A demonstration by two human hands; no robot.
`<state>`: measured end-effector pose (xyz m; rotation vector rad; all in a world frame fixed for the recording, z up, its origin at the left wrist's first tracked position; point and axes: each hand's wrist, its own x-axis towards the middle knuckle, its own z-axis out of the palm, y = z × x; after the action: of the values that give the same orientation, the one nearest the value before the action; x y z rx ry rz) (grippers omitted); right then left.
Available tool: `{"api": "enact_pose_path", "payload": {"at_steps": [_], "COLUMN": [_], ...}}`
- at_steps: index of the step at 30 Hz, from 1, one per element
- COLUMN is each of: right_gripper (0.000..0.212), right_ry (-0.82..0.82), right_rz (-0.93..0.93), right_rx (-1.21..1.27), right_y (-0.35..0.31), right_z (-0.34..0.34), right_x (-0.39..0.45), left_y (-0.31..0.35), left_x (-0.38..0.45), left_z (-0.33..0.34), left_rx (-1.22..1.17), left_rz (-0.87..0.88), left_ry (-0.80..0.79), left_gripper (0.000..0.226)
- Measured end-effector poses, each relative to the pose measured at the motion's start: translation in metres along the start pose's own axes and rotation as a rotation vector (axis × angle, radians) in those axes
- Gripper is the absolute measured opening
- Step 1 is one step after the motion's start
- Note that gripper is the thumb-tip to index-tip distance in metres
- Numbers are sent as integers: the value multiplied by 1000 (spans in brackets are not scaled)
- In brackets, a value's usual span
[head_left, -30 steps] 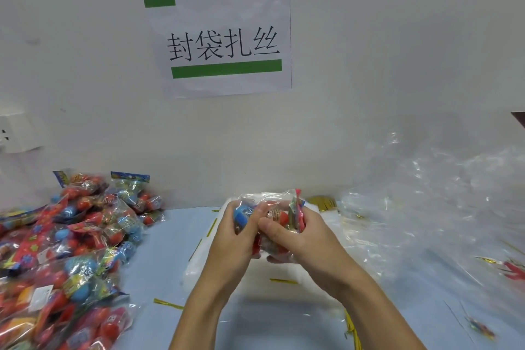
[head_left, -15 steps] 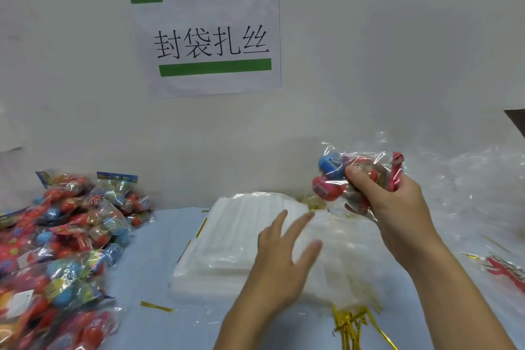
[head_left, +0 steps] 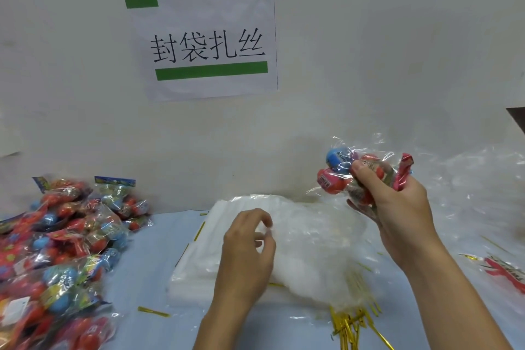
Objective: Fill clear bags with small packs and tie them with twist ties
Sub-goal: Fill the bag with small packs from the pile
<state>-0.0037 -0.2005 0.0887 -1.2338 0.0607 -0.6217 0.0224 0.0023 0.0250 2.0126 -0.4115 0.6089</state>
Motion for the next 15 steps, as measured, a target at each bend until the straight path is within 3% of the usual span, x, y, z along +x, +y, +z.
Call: {"api": "enact_pose_path", "payload": {"at_steps": [4, 9, 12, 15], "right_gripper": [14, 18, 19, 22], "right_ry": [-54, -192, -292, -334], "right_rz": [-8, 0, -43, -74], "right_rx": [-56, -217, -251, -361], "right_y": [3, 10, 10, 11], "right_z": [0, 7, 14, 18], "right_x": [0, -5, -10, -12], "left_y": [3, 3, -2, -2], "left_x": [4, 6, 5, 4], "left_z": [-7, -8, -4, 0], "left_rx": [-78, -172, -129, -44], "left_rz": [-54, -213, -230, -320], "left_ry": [149, 251, 249, 212], "left_gripper": [38, 14, 20, 40]}}
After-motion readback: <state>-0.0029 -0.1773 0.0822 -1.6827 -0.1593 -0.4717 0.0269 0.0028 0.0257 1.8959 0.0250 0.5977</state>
